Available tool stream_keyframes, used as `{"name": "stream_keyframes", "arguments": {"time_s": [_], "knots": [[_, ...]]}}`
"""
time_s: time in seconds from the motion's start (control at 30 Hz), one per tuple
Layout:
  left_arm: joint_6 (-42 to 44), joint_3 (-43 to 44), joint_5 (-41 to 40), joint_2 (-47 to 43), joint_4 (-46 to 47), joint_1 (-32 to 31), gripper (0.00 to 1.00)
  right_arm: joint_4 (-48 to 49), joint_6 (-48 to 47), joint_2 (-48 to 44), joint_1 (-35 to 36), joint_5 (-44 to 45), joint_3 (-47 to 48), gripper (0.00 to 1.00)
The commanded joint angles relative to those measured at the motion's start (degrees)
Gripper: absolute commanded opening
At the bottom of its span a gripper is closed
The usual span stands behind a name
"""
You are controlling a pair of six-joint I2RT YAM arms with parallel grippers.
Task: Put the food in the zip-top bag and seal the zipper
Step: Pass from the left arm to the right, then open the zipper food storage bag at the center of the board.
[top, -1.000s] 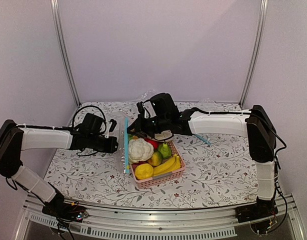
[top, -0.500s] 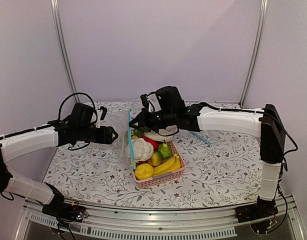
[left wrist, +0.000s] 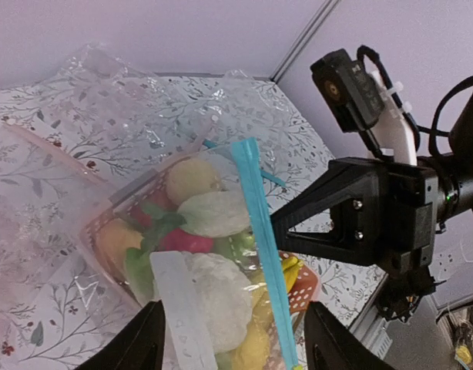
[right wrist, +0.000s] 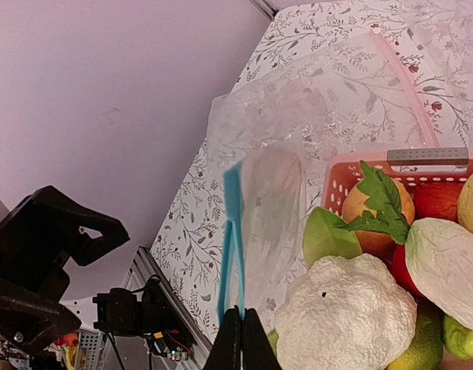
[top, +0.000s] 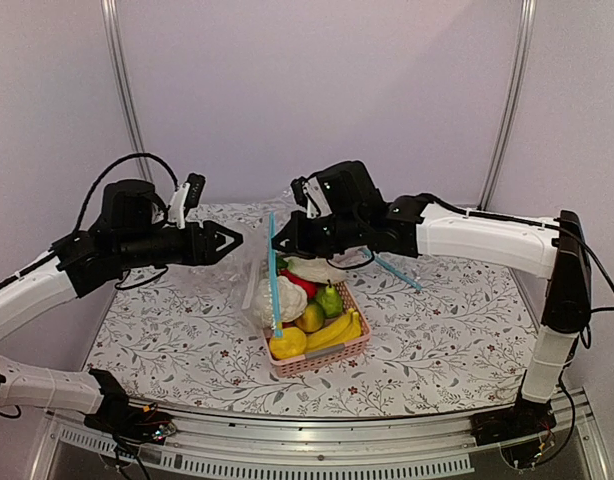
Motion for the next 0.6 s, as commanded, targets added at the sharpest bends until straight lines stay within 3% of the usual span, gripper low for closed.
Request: {"name": "stream_keyframes", "arguments": {"time_s": [0.0, 0.57], "knots": [[-3.1, 2.3, 5.1, 3.0, 4.6, -4.1, 0.61, -2.9, -1.6, -0.7, 0.9, 2.7, 1.5, 0.00], [-2.1, 2.8, 3.9, 10.3, 7.0, -4.8, 0.49, -3.1, -4.2, -0.2, 2.3, 0.5, 3.0, 0.00]]}}
